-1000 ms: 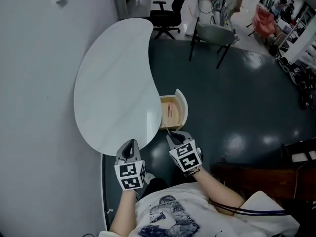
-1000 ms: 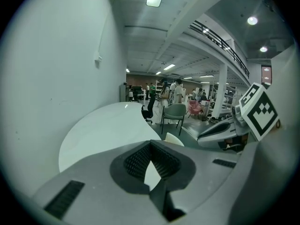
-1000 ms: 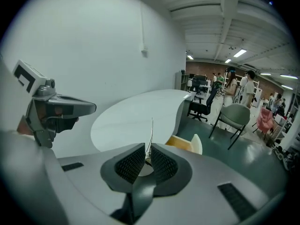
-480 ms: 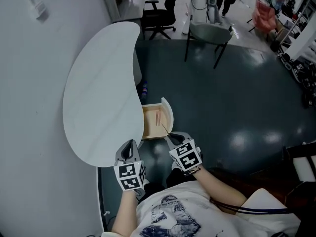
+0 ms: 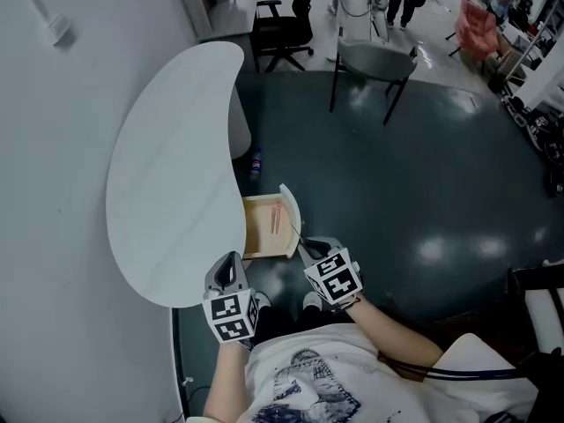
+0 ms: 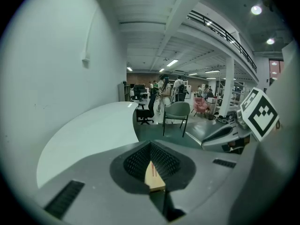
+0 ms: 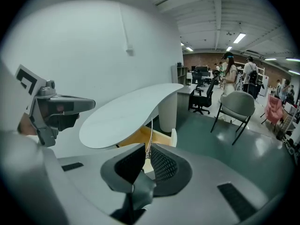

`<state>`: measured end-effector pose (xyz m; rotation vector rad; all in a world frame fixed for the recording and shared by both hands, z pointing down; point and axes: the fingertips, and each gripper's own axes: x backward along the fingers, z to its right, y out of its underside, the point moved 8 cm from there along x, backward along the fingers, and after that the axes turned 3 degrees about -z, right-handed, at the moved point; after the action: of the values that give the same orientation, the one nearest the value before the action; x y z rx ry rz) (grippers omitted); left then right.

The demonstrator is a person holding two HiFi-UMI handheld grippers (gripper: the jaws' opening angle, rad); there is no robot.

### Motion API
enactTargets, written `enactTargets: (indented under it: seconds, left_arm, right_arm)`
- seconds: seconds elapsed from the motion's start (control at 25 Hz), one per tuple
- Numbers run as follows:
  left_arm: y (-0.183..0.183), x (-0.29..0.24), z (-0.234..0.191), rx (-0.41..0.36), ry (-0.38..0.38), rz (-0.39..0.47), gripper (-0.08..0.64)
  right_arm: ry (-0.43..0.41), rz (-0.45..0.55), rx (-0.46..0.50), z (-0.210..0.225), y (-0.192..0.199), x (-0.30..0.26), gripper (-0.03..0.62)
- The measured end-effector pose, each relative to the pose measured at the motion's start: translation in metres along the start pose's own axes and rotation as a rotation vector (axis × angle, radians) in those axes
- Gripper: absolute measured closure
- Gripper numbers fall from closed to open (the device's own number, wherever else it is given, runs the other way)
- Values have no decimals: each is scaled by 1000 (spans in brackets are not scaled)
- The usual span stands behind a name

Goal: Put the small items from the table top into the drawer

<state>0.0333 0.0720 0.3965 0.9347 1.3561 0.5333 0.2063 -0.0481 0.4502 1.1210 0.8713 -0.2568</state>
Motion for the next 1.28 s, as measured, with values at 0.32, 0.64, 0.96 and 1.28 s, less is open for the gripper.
enactTargets:
  seconds: [0.32, 0.64, 0.96, 1.28]
  left_arm:
    - [3, -26, -13, -9, 18, -59, 526]
    - [-9, -77, -34, -59, 112, -102, 526]
    - [-16, -133, -74, -91, 207, -150, 526]
    - [-2, -187, -100, -118, 264, -208, 526]
  right_arm:
    - [-21, -45, -34, 0, 3, -29, 538]
    - [34, -75, -110, 9, -8, -64, 538]
    - [106, -169, -183, 4, -22, -120, 538]
    - [136, -177, -259, 8, -22, -181, 538]
